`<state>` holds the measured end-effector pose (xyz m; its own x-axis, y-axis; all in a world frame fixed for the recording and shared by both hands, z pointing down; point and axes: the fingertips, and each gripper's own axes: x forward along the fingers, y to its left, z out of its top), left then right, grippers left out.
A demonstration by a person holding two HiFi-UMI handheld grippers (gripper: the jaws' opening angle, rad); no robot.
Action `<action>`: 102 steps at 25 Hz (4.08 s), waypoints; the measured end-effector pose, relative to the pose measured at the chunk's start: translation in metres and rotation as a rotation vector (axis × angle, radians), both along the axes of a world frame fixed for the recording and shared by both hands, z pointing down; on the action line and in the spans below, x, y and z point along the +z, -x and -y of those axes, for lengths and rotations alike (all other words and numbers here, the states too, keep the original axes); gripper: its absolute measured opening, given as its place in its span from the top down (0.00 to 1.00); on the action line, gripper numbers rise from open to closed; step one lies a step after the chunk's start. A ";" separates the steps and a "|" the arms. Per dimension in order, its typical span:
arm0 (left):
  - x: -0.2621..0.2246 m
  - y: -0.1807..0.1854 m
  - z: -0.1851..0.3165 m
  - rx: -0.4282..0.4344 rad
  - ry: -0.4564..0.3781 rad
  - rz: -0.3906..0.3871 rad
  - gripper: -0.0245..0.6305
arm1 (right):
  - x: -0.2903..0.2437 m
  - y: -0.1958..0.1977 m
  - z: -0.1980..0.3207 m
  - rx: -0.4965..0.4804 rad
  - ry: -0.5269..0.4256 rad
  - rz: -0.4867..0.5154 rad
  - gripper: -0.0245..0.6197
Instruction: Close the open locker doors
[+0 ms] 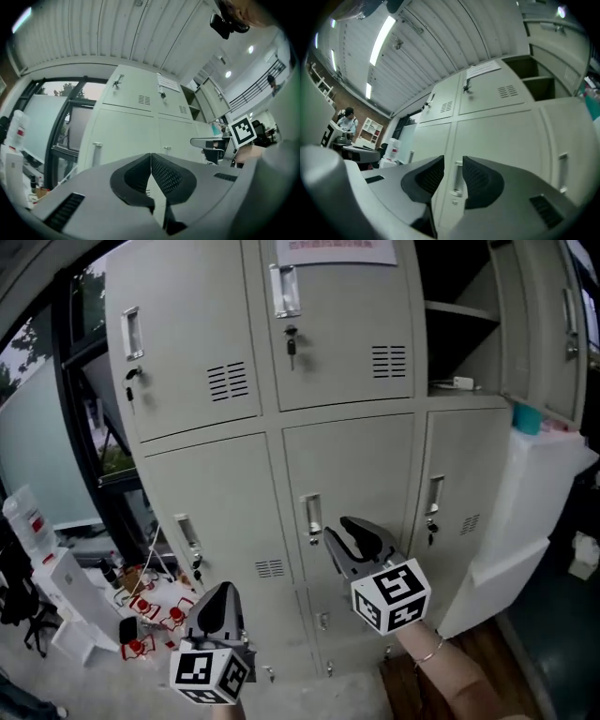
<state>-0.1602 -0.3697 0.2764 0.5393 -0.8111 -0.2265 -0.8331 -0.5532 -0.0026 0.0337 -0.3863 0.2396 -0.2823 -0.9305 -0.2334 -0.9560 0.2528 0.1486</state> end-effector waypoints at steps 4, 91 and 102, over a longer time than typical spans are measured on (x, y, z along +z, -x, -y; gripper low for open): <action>-0.015 -0.080 -0.005 0.180 -0.023 -0.015 0.93 | -0.023 -0.096 -0.053 0.202 -0.031 0.021 0.79; -0.172 -0.316 0.018 0.196 -0.267 0.070 0.93 | -0.185 -0.293 0.020 0.232 -0.221 -0.063 0.91; -0.166 -0.300 0.018 0.182 -0.246 0.052 0.93 | -0.181 -0.290 0.022 0.238 -0.170 -0.051 0.93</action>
<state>0.1400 -0.3879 0.1105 0.6868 -0.6242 -0.3724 -0.7154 -0.6710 -0.1949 0.3236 -0.4087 0.0591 -0.0765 -0.9207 -0.3826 -0.9756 -0.0101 0.2193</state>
